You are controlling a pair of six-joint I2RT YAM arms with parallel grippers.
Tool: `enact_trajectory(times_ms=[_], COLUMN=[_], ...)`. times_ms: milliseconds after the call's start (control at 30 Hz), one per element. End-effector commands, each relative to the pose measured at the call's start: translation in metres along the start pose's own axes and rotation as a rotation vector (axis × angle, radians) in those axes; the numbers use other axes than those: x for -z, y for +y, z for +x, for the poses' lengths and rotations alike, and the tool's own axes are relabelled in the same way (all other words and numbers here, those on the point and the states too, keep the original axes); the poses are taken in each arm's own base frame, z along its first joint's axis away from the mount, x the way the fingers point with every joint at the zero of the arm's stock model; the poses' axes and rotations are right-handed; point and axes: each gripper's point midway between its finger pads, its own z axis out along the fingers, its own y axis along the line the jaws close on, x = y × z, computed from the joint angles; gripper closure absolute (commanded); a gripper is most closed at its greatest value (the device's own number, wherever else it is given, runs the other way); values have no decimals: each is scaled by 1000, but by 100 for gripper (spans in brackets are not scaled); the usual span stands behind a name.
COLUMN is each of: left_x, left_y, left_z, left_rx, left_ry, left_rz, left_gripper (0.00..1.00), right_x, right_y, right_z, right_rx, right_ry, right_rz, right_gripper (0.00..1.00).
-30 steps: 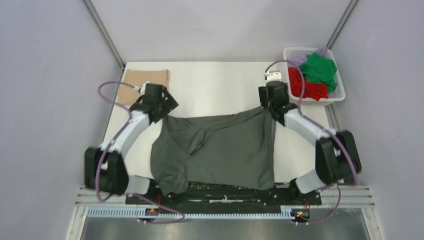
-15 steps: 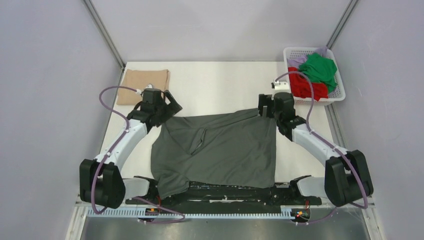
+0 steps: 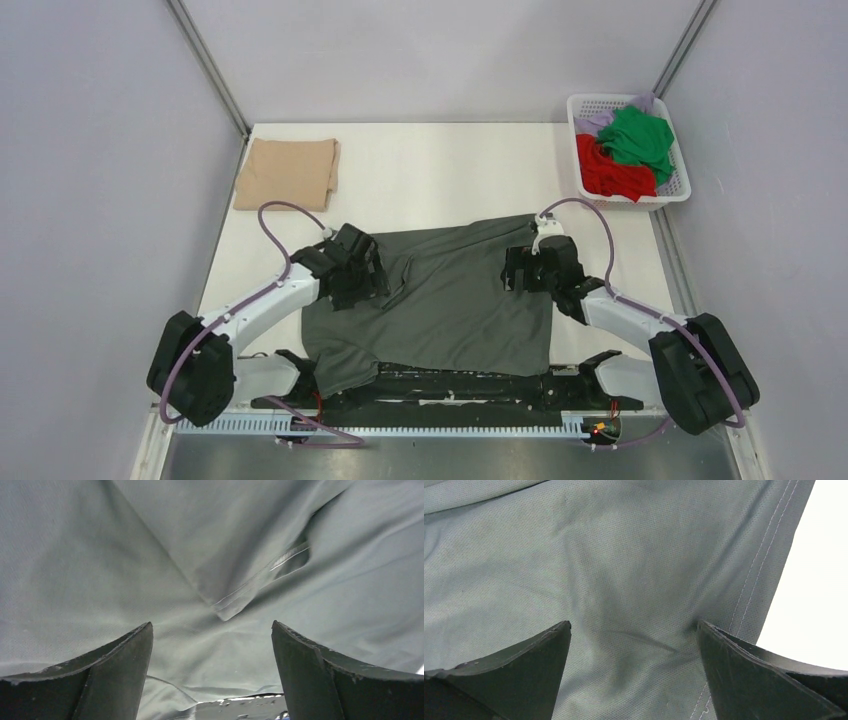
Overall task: Fold and stack the t-shirts
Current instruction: Flatten out the tshirt
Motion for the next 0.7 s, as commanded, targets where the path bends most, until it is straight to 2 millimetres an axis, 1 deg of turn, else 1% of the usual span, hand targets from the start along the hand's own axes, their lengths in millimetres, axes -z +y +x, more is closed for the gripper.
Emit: enact_trajectory(times_ms=[0, 100, 167, 233, 333, 433, 467, 533, 667], left_x=[-11, -21, -27, -32, -38, -41, -42, -42, -38], left_y=[3, -14, -17, -15, -14, -14, -13, -15, -20], left_z=[25, 29, 27, 24, 23, 20, 17, 13, 5], left_rx=[7, 8, 14, 14, 7, 2, -1, -1, -2], left_ry=[88, 118, 115, 109, 114, 110, 97, 89, 61], left_rz=[-24, 57, 54, 28, 3, -11, -21, -21, -11], left_gripper=[12, 27, 37, 44, 51, 54, 57, 68, 84], right_x=[-2, -4, -4, -3, -2, -2, -2, -3, -3], right_y=[0, -1, -3, -6, -9, -10, -10, -10, -13], right_z=[-2, 1, 2, 4, 4, 5, 5, 4, 5], right_rx=[-27, -29, -28, -26, -20, -18, -17, -15, -9], right_ry=[-25, -13, -9, -7, -7, -3, -2, 0, 8], right_rz=[5, 7, 19, 34, 50, 54, 56, 58, 72], right_gripper=[2, 2, 2, 2, 2, 2, 2, 2, 2])
